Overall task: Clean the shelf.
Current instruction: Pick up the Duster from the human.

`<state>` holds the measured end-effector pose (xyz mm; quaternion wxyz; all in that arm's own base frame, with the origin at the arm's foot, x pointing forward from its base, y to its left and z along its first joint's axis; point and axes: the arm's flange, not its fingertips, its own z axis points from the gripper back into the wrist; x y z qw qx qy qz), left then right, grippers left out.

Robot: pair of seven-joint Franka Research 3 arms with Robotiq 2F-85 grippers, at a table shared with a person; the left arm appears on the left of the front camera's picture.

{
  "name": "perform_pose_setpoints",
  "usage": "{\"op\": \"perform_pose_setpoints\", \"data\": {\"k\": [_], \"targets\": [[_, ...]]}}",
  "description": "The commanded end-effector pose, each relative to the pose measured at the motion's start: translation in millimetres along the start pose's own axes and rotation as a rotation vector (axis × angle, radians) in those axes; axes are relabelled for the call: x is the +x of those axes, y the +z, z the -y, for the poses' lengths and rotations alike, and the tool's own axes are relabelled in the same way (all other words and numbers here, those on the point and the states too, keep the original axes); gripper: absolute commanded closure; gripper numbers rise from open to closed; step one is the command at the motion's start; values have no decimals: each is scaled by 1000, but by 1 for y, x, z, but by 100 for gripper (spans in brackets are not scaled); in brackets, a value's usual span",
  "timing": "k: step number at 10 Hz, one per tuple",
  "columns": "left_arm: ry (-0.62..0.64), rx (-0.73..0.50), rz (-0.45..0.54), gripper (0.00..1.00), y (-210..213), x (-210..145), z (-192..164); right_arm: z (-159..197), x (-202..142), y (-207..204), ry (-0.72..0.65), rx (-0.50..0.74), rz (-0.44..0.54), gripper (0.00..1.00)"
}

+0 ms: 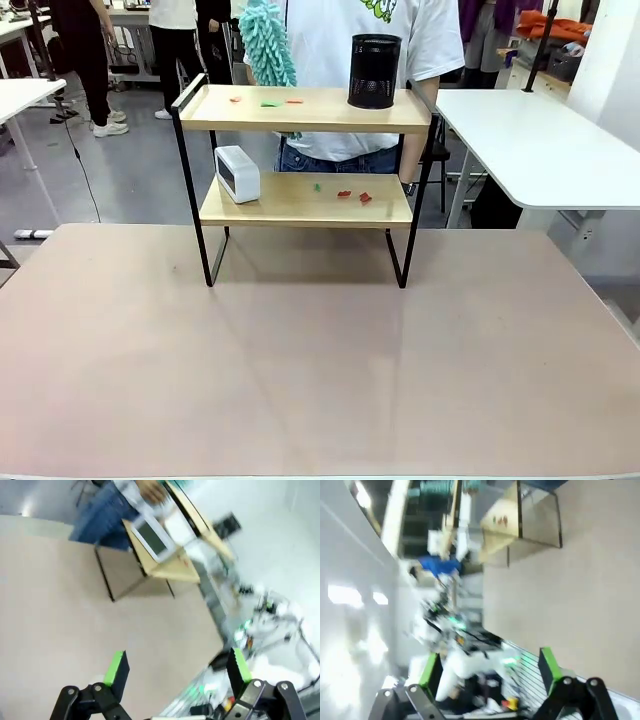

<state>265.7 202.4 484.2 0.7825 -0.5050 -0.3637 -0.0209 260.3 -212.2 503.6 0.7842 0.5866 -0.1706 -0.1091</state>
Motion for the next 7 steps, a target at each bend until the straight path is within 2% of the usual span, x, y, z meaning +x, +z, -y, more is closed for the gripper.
{"op": "perform_pose_setpoints", "data": {"k": [1,2,3,7], "targets": [[145,-64,362,0,-13,-53,-40,13,8,-35,-120,94,123,0],[253,-16,351,0,-26,-60,-48,21,3,-43,-126,-47,178,0],[108,-2,150,0,28,-10,-36,24,8,-4,-106,59,65,0],[108,-2,150,0,28,-10,-36,24,8,-4,-106,59,65,0]]}}
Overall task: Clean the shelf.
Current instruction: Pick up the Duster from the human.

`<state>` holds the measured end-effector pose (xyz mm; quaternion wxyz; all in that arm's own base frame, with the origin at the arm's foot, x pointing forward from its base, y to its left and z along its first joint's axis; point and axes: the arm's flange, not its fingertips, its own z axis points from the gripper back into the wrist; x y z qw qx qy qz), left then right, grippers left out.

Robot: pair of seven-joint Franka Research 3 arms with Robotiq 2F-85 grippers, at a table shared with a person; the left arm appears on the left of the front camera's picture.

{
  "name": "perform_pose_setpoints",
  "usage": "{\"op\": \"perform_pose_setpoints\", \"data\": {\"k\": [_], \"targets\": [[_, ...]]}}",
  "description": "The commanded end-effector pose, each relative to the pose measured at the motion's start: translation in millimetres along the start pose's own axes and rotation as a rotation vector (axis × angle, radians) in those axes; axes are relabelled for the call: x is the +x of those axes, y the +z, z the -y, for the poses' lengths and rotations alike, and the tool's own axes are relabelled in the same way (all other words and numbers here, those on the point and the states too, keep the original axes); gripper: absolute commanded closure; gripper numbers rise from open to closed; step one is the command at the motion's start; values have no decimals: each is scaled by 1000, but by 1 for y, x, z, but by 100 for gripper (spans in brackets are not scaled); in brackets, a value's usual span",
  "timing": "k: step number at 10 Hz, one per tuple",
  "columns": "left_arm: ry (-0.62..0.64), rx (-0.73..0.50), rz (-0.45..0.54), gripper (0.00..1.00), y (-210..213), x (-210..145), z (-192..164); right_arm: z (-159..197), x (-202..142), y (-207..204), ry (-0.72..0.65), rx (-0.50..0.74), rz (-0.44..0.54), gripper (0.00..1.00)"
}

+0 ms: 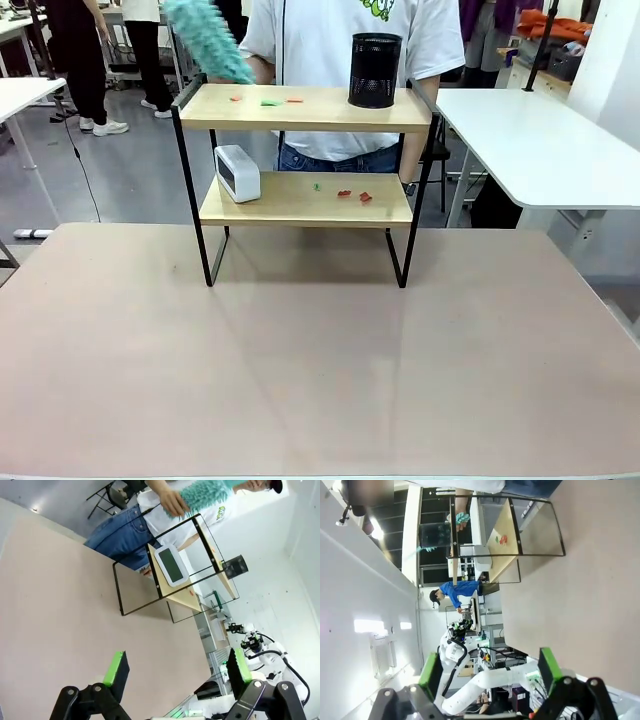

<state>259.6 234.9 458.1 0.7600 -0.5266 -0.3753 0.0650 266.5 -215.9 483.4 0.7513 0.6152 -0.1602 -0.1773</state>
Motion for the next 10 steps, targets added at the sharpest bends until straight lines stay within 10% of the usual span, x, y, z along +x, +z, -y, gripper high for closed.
{"op": "perform_pose_setpoints", "data": {"k": [1,10], "targets": [[-29,-12,27,0,4,0,-2,3,4,0,30,2,-5,0],[55,33,44,0,-10,28,7,3,4,0,30,2,-5,0]]}}
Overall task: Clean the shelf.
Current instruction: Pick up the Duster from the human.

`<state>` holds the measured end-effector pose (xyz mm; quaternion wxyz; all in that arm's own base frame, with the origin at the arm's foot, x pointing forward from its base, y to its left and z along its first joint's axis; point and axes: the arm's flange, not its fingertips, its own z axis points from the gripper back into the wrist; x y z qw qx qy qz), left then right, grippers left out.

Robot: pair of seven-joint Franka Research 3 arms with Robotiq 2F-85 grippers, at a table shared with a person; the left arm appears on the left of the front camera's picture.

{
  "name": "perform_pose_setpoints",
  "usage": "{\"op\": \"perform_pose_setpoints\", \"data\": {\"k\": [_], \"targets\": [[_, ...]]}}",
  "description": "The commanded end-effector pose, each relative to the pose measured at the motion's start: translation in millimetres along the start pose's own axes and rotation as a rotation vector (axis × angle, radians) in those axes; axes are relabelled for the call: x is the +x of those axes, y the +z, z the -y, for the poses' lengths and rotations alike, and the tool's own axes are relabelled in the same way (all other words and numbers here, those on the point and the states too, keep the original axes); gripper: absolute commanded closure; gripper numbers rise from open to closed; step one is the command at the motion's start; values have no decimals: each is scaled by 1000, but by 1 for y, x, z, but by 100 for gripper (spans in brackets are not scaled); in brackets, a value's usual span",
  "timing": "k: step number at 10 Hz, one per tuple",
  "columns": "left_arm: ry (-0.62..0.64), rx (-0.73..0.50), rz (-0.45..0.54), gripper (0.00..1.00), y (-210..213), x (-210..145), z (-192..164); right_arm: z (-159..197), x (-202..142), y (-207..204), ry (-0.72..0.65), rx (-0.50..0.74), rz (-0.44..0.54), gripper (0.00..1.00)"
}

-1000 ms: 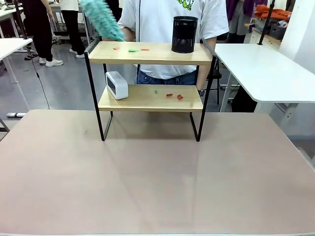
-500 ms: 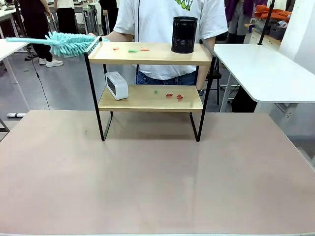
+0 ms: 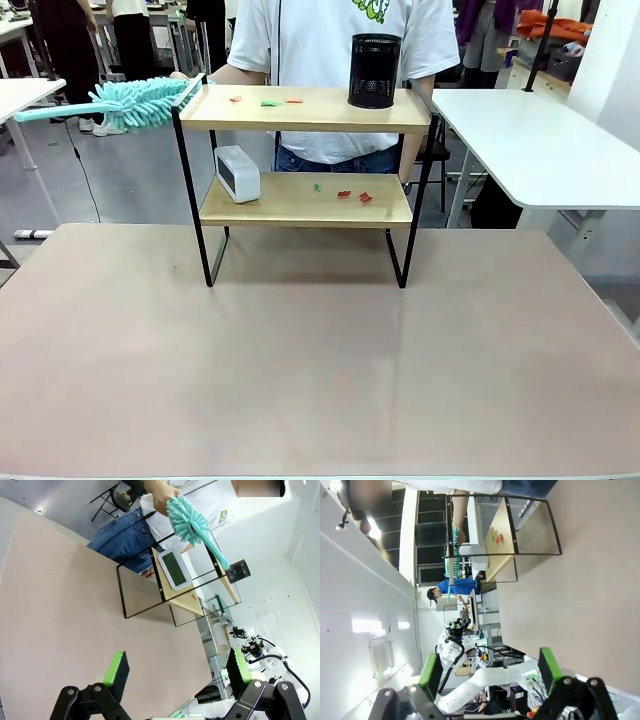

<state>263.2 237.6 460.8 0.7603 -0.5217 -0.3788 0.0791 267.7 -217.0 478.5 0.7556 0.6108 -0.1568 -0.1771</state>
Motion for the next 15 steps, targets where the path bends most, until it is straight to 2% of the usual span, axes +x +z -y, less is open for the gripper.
{"op": "perform_pose_setpoints", "data": {"k": [1,2,3,4,5,6,7,8,10,11,12,15], "targets": [[84,19,55,0,-25,67,24,-2,2,1,30,15,0,0],[149,12,86,0,-39,109,36,-2,2,1,30,15,0,0],[201,-34,55,0,-57,142,44,-2,2,1,30,15,0,0],[192,1,89,0,-78,168,45,-2,2,1,30,15,0,0],[235,-29,65,0,-100,192,40,-2,2,1,30,15,0,0],[295,-29,-48,0,-122,199,34,-2,2,1,30,15,0,0],[255,91,-137,0,-139,186,29,-2,2,1,30,15,0,0],[240,-26,25,0,-121,189,44,-2,2,1,30,15,0,0],[240,-26,25,0,-121,189,44,-2,2,1,30,15,0,0],[260,11,-24,0,-137,195,30,-2,2,1,30,15,0,0],[284,-8,-178,0,-148,198,29,-2,2,1,30,15,0,0],[342,-16,-326,0,-190,201,25,-2,2,1,30,15,0,0]]}}
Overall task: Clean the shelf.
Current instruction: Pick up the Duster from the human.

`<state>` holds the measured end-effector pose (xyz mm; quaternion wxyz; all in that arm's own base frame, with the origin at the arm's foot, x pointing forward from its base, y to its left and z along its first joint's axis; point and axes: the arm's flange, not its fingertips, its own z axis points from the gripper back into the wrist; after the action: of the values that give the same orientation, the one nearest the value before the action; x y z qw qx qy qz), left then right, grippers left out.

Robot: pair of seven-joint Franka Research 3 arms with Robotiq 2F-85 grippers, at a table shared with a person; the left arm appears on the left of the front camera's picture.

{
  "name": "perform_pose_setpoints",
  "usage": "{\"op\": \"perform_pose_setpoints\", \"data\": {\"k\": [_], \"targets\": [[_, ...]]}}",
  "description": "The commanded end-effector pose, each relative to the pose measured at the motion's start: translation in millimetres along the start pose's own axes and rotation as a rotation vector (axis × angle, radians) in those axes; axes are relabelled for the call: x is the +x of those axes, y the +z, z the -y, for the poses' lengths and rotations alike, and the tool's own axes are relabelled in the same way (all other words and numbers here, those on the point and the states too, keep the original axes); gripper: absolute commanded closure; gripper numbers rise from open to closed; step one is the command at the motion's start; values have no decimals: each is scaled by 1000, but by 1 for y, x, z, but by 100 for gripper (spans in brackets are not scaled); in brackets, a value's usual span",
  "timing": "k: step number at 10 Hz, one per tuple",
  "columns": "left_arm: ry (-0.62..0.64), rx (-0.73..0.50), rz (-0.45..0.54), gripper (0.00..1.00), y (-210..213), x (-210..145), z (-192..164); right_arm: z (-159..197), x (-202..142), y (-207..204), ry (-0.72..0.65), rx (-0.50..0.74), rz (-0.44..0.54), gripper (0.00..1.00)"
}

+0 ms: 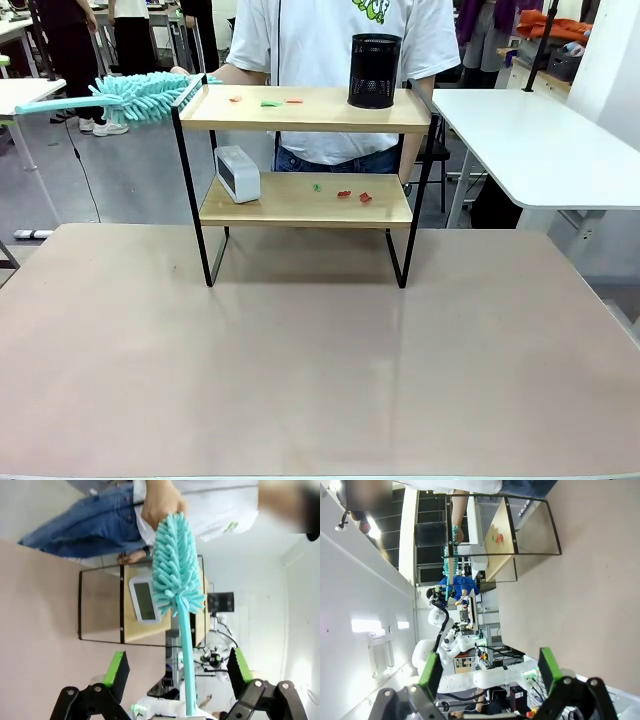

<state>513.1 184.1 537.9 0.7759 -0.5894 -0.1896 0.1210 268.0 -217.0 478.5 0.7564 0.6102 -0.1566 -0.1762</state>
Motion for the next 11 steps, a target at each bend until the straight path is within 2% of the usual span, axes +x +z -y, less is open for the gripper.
{"op": "perform_pose_setpoints", "data": {"k": [1,2,5,11], "targets": [[45,0,-85,0,-7,15,7,-2,2,1,29,16,2,0],[59,-24,-116,0,-20,15,7,-2,2,1,29,16,2,0],[106,-109,-340,0,-57,11,8,-2,2,1,29,16,2,0],[100,-112,-393,0,-89,4,11,-2,2,1,29,16,2,0]]}}
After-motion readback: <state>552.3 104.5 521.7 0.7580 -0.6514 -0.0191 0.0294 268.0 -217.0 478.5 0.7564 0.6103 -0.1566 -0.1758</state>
